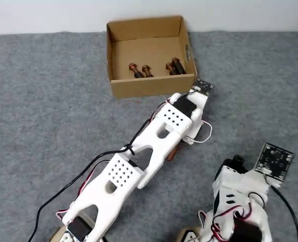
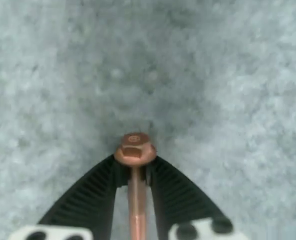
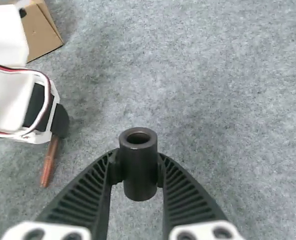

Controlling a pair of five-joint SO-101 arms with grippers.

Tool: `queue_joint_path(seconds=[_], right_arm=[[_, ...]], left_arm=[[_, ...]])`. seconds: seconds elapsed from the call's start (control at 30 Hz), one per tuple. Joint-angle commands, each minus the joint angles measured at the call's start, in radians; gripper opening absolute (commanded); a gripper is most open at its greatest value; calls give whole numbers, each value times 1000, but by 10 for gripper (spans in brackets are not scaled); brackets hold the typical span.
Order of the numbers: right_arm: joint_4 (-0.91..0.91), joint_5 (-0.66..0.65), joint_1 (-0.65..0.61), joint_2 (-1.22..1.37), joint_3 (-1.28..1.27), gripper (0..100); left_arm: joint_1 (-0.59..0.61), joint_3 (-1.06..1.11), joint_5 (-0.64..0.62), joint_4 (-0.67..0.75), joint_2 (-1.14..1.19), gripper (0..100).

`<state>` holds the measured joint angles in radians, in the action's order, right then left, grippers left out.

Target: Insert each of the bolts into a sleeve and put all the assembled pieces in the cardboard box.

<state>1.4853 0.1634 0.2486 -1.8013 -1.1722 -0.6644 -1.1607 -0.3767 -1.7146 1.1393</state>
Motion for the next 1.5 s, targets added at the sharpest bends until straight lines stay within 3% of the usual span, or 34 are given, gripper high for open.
queue_joint_path(seconds=[0.0, 0.23, 0.37, 0.9, 1.17, 1.47], right_arm=[[-25, 9, 5, 2, 5, 8], [-25, 9, 5, 1, 5, 8], [-25, 9, 5, 1, 5, 8], [-24, 8, -4, -8, 11, 8], [-25, 8, -150, -15, 12, 8], [-28, 5, -361, -15, 12, 8]], left_arm=[[14, -119, -11, -41, -86, 3], [25, -139, -11, -43, -307, 3], [23, -44, -6, -43, -476, 3], [43, 817, -9, 8, -1343, 3], [155, 1307, -6, 127, -1803, 3], [305, 1906, -3, 379, -2421, 4]])
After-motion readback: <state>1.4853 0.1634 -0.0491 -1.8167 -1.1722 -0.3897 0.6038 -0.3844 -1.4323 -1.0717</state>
